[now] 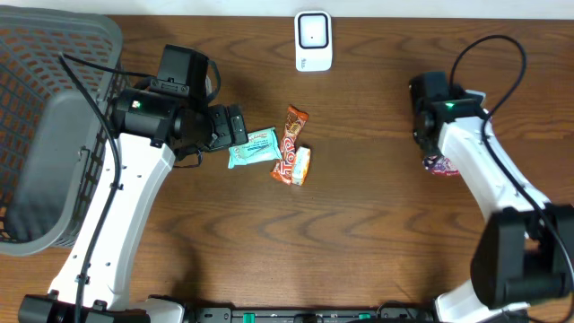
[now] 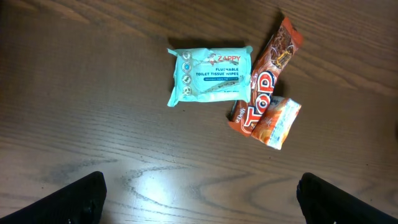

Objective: Scan the item barcode
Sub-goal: 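Lift the purple-red bag with the right gripper and set it down to the right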

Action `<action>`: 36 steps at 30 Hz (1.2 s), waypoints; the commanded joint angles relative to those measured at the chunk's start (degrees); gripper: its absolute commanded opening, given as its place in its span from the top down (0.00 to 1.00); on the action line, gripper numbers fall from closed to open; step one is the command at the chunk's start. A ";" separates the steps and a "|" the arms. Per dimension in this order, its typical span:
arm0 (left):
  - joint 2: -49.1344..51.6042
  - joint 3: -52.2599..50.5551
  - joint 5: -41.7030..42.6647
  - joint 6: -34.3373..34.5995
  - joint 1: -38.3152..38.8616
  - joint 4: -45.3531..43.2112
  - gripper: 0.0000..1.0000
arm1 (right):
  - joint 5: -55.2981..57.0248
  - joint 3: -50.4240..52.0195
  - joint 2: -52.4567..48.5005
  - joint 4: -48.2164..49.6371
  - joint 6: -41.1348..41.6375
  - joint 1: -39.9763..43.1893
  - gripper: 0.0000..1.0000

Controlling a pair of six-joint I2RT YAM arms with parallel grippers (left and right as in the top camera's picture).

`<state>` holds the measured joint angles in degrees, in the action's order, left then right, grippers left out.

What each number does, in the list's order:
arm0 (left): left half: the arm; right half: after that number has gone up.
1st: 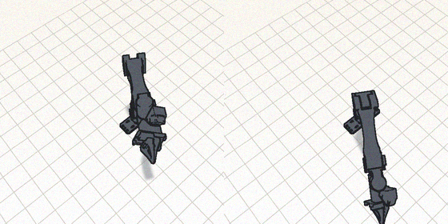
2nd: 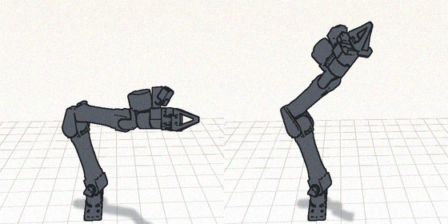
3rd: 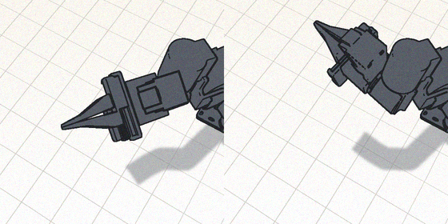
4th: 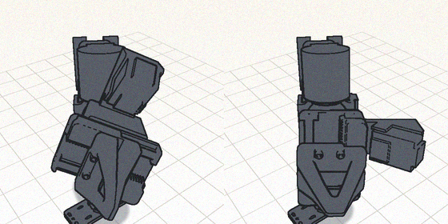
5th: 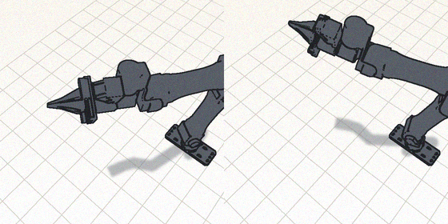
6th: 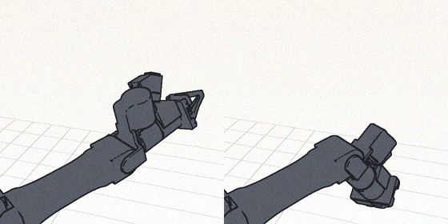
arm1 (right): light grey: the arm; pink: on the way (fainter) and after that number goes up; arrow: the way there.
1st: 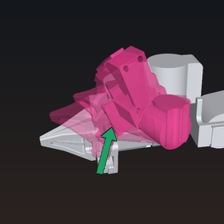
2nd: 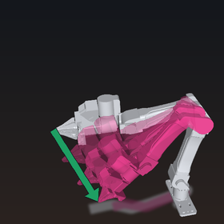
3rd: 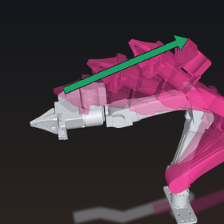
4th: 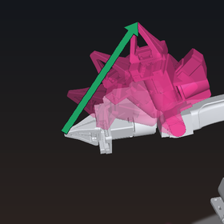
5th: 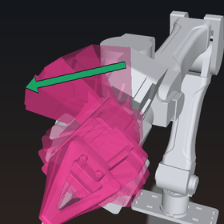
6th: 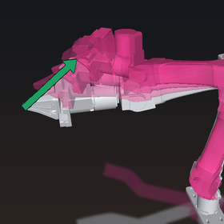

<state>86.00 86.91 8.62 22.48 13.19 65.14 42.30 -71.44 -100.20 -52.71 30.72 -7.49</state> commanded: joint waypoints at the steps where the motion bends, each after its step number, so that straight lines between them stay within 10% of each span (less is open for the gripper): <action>1: 0.09 0.31 -0.55 -0.17 -0.11 0.15 0.02 | 4.31 0.44 -4.74 -0.11 2.25 -4.22 0.87; 6: 0.09 0.31 -0.55 -0.17 -0.11 0.15 0.02 | 3.85 0.42 -9.18 1.73 2.25 -12.41 0.78; 8: 0.09 0.31 -0.55 -0.17 -0.11 0.15 0.02 | 3.08 0.42 -9.53 3.65 2.19 -16.39 0.54; 12: 0.09 0.31 -0.55 -0.17 -0.11 0.15 0.02 | -7.54 -1.73 -9.46 8.50 -0.96 -23.02 0.37; 22: 0.09 0.31 -0.55 -0.17 -0.11 0.17 0.02 | -22.73 -20.02 -9.16 -0.79 -9.33 -16.63 0.05; 30: 0.09 0.31 -0.55 -0.17 -0.11 0.17 0.02 | -62.31 -19.54 -9.66 -8.48 -30.75 8.87 0.01; 36: 0.09 0.31 -0.55 -0.17 -0.11 0.15 0.02 | -71.21 -10.75 -9.66 -4.72 -33.16 17.53 0.09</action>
<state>86.00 86.91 8.62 22.48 13.17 65.17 -19.42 -85.93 -109.60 -59.13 0.93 8.60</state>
